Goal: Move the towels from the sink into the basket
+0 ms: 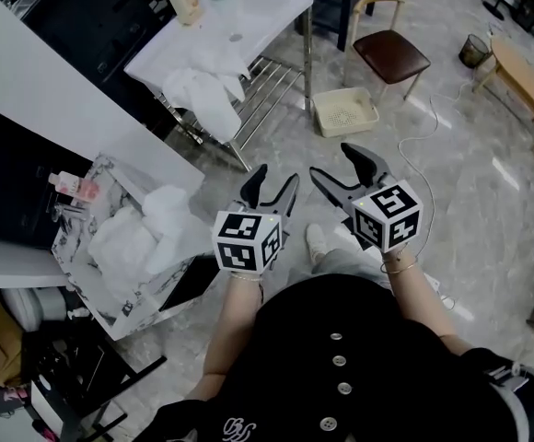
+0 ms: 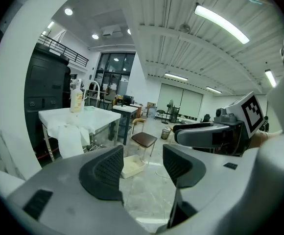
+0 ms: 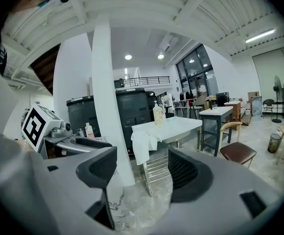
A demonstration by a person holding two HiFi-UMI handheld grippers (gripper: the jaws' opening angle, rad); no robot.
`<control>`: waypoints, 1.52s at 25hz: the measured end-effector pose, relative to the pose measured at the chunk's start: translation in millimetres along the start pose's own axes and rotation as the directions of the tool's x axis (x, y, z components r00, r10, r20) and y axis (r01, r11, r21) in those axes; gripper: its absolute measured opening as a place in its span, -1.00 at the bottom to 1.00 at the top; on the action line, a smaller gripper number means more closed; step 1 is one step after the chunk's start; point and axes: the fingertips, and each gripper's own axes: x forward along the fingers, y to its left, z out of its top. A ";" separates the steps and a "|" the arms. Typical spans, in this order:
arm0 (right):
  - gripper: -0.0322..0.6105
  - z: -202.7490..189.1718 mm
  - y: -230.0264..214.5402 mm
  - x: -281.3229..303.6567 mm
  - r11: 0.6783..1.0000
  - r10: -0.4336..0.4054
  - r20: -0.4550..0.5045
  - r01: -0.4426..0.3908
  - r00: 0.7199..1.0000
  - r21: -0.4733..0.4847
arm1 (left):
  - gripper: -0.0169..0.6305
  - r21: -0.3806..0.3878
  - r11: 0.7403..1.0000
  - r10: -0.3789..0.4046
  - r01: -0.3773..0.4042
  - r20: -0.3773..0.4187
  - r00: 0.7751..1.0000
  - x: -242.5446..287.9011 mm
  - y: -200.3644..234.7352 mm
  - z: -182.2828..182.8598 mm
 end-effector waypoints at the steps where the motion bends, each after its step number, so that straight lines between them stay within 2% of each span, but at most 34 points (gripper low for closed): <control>1: 0.06 6.0 -6.4 6.4 1.000 0.007 0.004 -0.007 1.000 -0.006 | -0.23 -0.001 1.000 0.015 -0.015 0.008 1.000 6.5 7.8 7.3; 9: 0.06 29.7 -55.3 58.7 0.996 0.082 -0.001 -0.082 0.997 -0.030 | -0.24 -0.009 0.996 0.088 -0.088 0.028 0.996 60.9 48.4 44.5; 15: 0.06 46.2 -92.6 87.2 0.994 0.102 0.001 -0.102 0.995 -0.045 | -0.24 -0.027 0.992 0.125 -0.124 0.026 0.992 95.1 70.5 63.6; 20: 0.06 49.7 -106.3 98.3 0.993 0.114 -0.009 -0.114 0.993 -0.037 | -0.24 -0.049 0.986 0.161 -0.160 0.025 0.987 104.0 85.5 69.2; 30: 0.05 45.2 -123.9 115.1 0.994 0.108 -0.020 -0.108 0.994 -0.001 | -0.23 -0.057 0.985 0.165 -0.165 -0.006 0.986 124.7 98.1 69.0; 38: 0.03 46.7 -133.3 142.6 0.992 0.124 -0.040 -0.124 0.991 0.007 | -0.23 -0.082 0.988 0.131 -0.131 -0.009 0.991 153.3 111.9 75.0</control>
